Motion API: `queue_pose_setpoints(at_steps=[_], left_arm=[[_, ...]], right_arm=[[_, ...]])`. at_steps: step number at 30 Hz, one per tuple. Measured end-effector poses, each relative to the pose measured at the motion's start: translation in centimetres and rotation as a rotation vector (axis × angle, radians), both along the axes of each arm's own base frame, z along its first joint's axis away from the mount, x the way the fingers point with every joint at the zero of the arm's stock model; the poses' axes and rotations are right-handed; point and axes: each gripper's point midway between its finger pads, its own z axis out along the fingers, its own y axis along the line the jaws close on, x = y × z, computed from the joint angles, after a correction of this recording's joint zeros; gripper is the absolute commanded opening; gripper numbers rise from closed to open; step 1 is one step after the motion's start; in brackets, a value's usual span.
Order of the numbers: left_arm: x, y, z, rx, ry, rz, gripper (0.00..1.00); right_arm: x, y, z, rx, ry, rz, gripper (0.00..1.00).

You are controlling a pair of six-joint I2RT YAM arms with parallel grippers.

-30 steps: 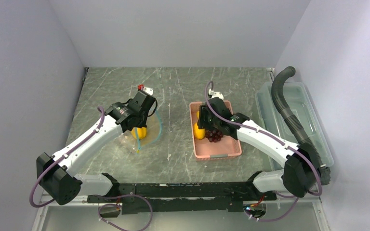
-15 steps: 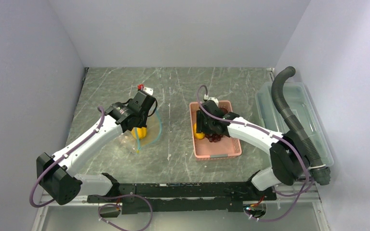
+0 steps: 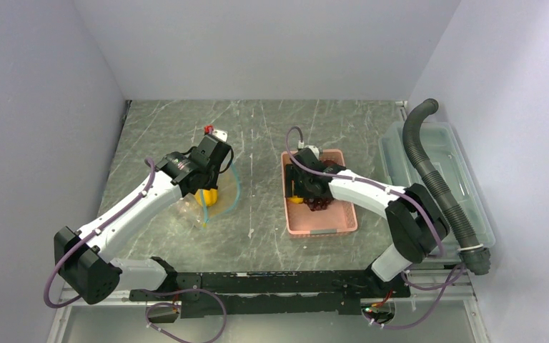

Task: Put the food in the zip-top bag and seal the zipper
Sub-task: Pick up the fake fruit from the bin.

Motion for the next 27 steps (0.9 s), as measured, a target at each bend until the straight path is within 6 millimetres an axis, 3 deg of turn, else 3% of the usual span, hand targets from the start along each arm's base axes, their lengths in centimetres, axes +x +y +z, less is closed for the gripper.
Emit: queue_pose_setpoints(at_steps=[5,12,19,23,27], left_arm=[[0.0,0.0,0.0,0.0,0.0,0.0,0.0],[0.0,0.0,0.0,0.0,0.0,0.0,0.0],[0.0,0.0,0.0,0.0,0.0,0.0,0.0],[0.0,0.0,0.0,0.0,0.0,0.0,0.0],[0.0,0.0,0.0,0.0,0.0,0.0,0.0]], right_arm=[[0.3,0.4,-0.5,-0.004,0.012,0.003,0.71],[0.7,0.7,-0.6,0.0,0.006,0.002,0.5],[0.9,0.5,-0.5,-0.007,-0.004,-0.005,0.4],[0.9,0.4,0.5,0.005,-0.024,-0.008,0.37],[0.7,0.1,2.7,0.038,-0.073,-0.012,0.35]])
